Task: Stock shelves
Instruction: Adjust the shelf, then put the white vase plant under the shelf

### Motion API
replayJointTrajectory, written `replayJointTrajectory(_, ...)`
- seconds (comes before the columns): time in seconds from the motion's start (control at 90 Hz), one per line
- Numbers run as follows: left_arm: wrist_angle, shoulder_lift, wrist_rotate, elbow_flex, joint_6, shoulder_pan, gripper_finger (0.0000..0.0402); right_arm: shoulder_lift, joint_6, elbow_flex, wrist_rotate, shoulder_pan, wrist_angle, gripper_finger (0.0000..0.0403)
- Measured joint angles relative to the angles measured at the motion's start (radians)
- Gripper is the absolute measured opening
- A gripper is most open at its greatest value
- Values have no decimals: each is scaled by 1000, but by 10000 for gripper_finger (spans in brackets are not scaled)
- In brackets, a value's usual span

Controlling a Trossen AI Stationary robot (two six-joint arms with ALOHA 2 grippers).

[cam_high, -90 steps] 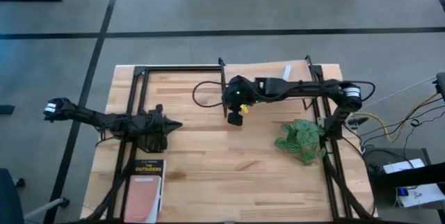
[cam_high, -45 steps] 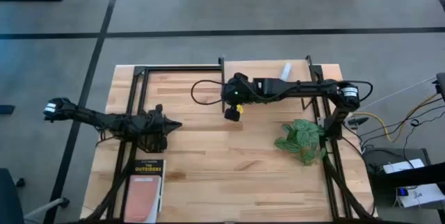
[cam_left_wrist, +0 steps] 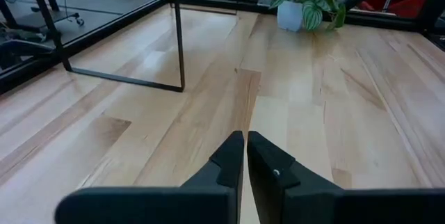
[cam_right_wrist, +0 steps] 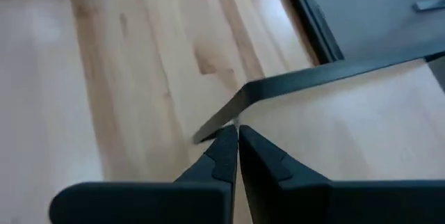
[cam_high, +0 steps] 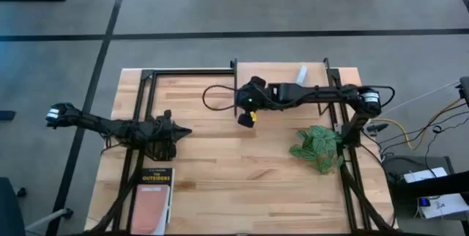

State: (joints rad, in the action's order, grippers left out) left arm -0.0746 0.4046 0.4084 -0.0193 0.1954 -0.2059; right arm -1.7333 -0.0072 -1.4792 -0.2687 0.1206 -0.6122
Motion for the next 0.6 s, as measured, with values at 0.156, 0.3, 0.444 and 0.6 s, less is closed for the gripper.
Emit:
replayJointTrajectory(0.156,0,0,0,0,0,0,4,5,44,1,-30,-80,-36,0)
replayJointTrajectory(0.3,0,0,0,0,0,0,4,5,65,7,-106,-159,-54,0)
replayJointTrajectory(0.444,0,0,0,0,0,0,4,5,116,12,-153,-240,-98,0)
replayJointTrajectory(0.6,0,0,0,0,0,0,4,5,179,29,-233,-321,-168,0)
